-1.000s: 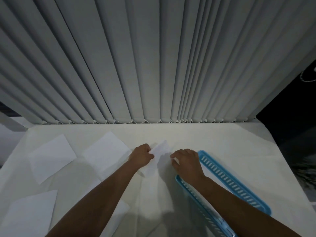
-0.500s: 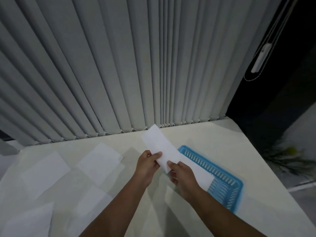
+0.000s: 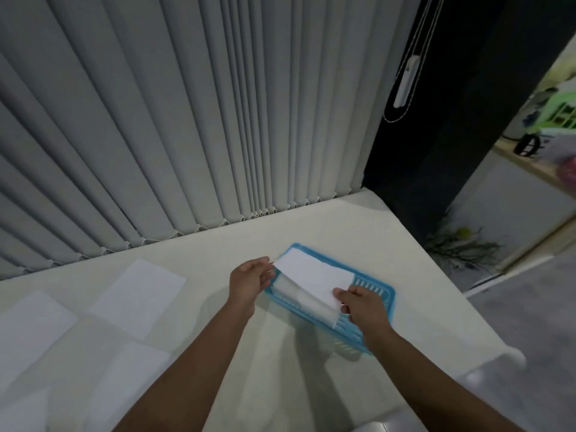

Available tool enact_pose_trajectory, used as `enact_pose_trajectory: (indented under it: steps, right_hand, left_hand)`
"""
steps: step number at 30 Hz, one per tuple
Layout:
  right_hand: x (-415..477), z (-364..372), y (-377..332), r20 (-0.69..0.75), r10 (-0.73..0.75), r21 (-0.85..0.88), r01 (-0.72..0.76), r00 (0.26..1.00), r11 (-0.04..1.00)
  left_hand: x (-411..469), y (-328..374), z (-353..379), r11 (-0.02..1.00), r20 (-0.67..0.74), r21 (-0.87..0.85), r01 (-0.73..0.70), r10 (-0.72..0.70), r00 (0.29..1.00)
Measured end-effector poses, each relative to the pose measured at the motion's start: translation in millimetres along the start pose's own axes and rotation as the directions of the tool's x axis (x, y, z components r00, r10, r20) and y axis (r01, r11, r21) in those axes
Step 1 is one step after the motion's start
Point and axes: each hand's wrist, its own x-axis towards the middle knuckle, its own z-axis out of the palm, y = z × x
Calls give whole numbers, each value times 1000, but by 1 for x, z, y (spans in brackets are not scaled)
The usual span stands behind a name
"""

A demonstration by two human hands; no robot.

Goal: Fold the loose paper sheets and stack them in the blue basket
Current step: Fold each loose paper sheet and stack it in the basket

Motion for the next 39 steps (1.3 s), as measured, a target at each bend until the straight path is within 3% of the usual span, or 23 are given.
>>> enact_pose_trajectory:
  steps: [3,6,11,24,31,39]
  right_hand:
    - [11,-8,8,-54,-7,-101,1,999,995]
    - [18,-9,19,-85,7,-158,-21,996,987]
    - [21,-13,26,-66,24,-203,-37,998,979]
    - [26,0,23,-68,-12,-276,-7,998,961]
    - [28,6,21,-78,-5,-240,-14,997,971]
    - [30,7,18,-30,-34,-311,23,999,950]
  left_hand:
    - [11,-7,2,952,3,294,-85,88,996]
    - [24,-15,2,758,103,626,-181,150,983]
    - [49,-26,0,471,182,856,-216,117,976]
    - [68,-31,0,255,263,929,-270,61,963]
    - [73,-35,-3,240,280,927,-288,70,958]
    - [78,-37,-3,216,287,930,-296,72,955]
